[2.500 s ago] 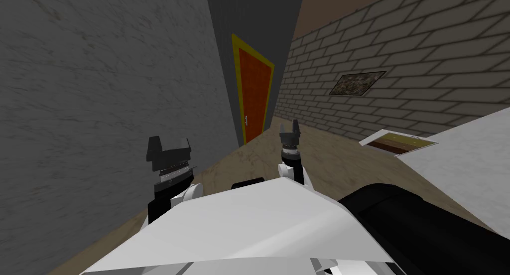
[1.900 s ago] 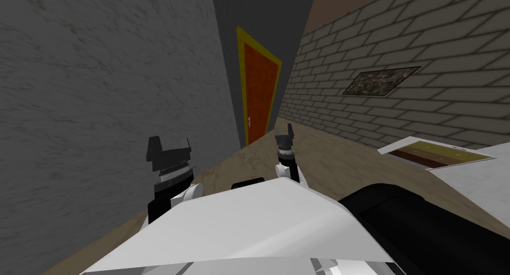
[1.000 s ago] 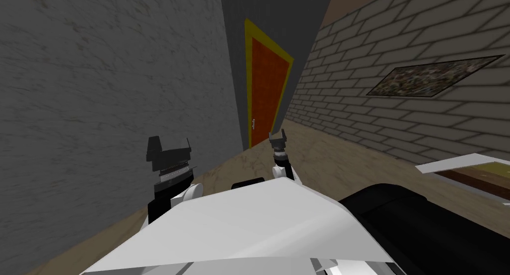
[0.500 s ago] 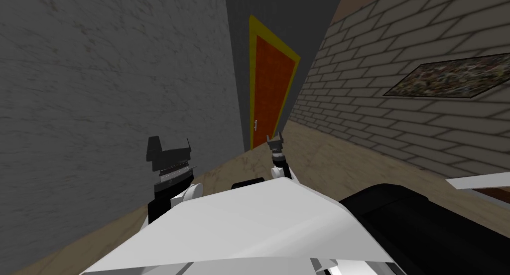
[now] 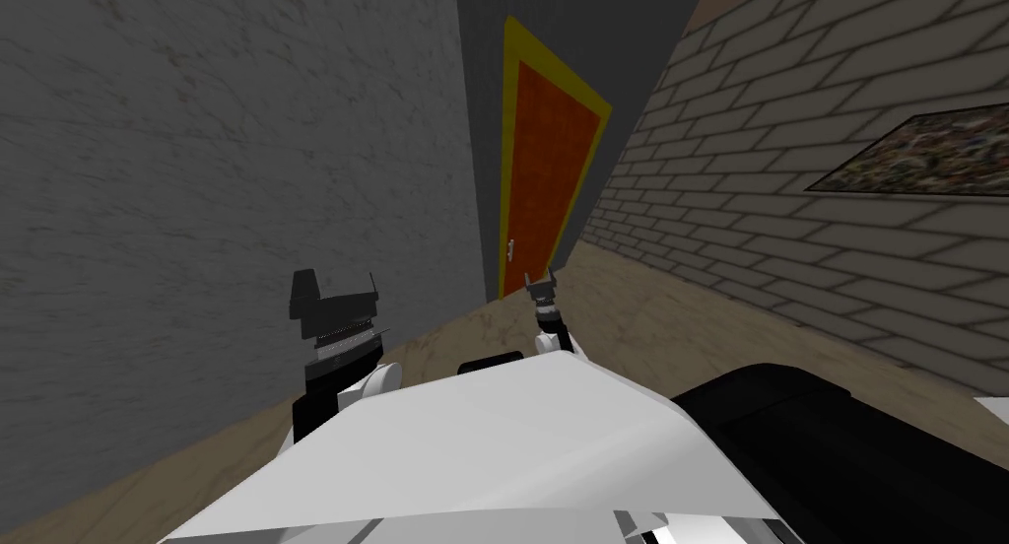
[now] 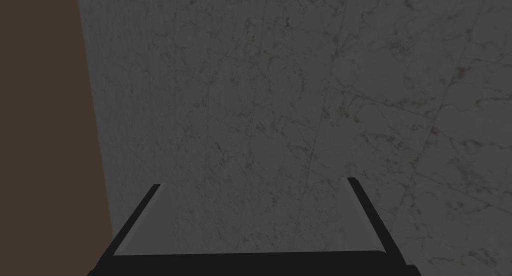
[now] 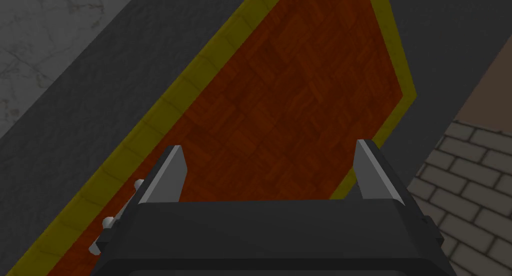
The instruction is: Pull the door open
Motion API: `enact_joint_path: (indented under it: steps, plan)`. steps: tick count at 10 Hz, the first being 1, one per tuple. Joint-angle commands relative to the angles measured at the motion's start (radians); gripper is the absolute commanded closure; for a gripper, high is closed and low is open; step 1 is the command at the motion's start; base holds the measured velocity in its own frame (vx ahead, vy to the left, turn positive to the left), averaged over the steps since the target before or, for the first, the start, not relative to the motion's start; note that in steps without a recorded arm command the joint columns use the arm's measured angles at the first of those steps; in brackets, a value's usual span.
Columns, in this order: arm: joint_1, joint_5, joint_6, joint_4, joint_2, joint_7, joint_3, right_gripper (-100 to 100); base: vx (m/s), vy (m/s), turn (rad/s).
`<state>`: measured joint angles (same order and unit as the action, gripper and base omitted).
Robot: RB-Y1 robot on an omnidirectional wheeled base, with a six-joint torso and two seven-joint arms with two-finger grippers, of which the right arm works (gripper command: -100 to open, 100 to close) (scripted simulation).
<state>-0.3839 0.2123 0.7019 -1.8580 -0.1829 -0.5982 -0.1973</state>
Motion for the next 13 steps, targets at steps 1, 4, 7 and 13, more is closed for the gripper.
enact_joint_path:
  steps: [1,4,7,13]
  plan:
    - [0.009,0.024,0.01,0.037,-0.012,-0.036,-0.013,-100,0.103,-0.056,0.096]
    - [0.024,0.069,0.027,0.104,-0.036,-0.1,-0.037,-100,0.09,-0.049,0.11]
    - [0.039,0.115,0.045,0.172,-0.059,-0.164,-0.062,-100,0.088,-0.049,0.118]
    - [0.064,0.191,0.075,0.285,-0.098,-0.271,-0.103,-100,0.07,-0.04,0.096]
